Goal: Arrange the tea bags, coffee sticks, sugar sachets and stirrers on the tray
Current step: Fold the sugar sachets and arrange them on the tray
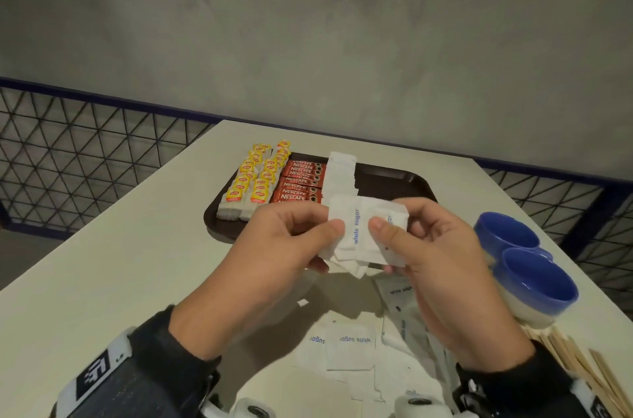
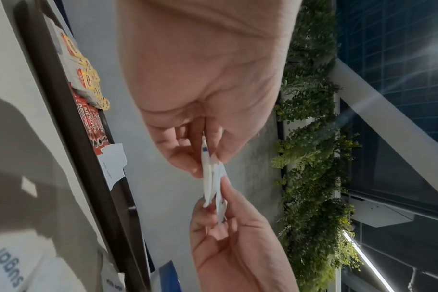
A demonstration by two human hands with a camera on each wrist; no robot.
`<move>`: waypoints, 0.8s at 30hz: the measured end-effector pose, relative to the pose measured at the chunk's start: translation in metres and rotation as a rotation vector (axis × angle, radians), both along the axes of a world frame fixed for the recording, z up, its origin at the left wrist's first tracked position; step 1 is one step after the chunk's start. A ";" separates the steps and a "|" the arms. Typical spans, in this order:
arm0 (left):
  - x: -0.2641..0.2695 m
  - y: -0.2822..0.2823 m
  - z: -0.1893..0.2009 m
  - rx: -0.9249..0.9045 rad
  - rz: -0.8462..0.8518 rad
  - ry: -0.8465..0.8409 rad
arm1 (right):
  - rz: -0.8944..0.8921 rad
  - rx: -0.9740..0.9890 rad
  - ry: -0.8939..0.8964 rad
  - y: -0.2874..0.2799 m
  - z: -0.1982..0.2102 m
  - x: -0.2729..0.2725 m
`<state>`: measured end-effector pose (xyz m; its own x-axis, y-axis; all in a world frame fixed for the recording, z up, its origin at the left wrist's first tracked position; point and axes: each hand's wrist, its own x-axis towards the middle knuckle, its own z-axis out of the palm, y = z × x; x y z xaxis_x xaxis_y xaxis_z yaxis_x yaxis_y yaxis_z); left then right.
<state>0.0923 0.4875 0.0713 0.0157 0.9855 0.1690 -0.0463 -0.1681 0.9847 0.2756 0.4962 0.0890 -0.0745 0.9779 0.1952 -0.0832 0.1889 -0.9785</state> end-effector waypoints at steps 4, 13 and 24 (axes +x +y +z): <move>-0.004 0.002 0.003 -0.013 0.090 -0.001 | -0.028 -0.015 -0.010 -0.001 -0.001 0.002; 0.000 0.000 0.001 -0.122 -0.012 0.057 | -0.119 0.355 -0.148 -0.009 -0.001 0.003; -0.004 0.001 0.001 -0.146 -0.175 -0.120 | 0.088 0.237 -0.258 -0.008 -0.009 -0.003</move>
